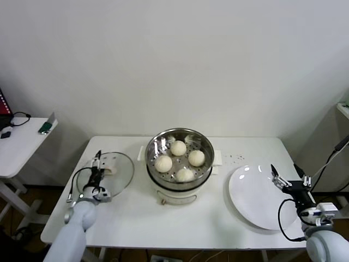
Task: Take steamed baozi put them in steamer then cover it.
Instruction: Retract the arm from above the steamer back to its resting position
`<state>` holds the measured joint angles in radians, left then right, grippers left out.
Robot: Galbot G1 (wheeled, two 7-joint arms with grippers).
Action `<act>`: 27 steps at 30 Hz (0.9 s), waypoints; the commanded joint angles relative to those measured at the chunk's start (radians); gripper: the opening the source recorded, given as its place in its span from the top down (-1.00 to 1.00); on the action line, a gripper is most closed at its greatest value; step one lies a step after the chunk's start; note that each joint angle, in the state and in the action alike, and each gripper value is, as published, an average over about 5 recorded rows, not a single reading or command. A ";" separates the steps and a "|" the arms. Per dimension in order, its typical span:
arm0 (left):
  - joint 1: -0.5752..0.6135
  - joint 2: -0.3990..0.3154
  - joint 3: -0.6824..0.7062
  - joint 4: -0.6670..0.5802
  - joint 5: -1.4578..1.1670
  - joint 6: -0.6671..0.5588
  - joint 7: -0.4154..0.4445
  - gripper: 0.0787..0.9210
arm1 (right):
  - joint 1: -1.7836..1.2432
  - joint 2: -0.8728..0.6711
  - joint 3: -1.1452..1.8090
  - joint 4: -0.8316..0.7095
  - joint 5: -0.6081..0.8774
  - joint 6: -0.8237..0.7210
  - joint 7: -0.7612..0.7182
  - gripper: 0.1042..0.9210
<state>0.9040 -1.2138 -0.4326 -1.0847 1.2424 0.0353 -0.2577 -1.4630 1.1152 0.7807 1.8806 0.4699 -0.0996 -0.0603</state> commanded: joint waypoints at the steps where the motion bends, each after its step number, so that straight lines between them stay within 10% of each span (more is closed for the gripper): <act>1: -0.034 -0.002 0.006 0.042 -0.019 -0.030 0.002 -0.77 | 0.001 0.011 -0.011 -0.015 -0.053 0.008 -0.008 -0.76; 15: -0.015 0.008 0.002 0.029 -0.041 -0.050 0.019 -0.02 | 0.026 0.016 -0.027 -0.042 -0.092 0.019 -0.016 -0.76; 27: 0.140 0.099 -0.003 -0.263 -0.111 0.032 0.045 0.77 | 0.058 0.006 -0.039 -0.073 -0.112 0.029 -0.015 -0.76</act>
<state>0.9314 -1.1741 -0.4328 -1.1294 1.1765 0.0102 -0.2186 -1.4170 1.1248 0.7450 1.8210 0.3698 -0.0732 -0.0749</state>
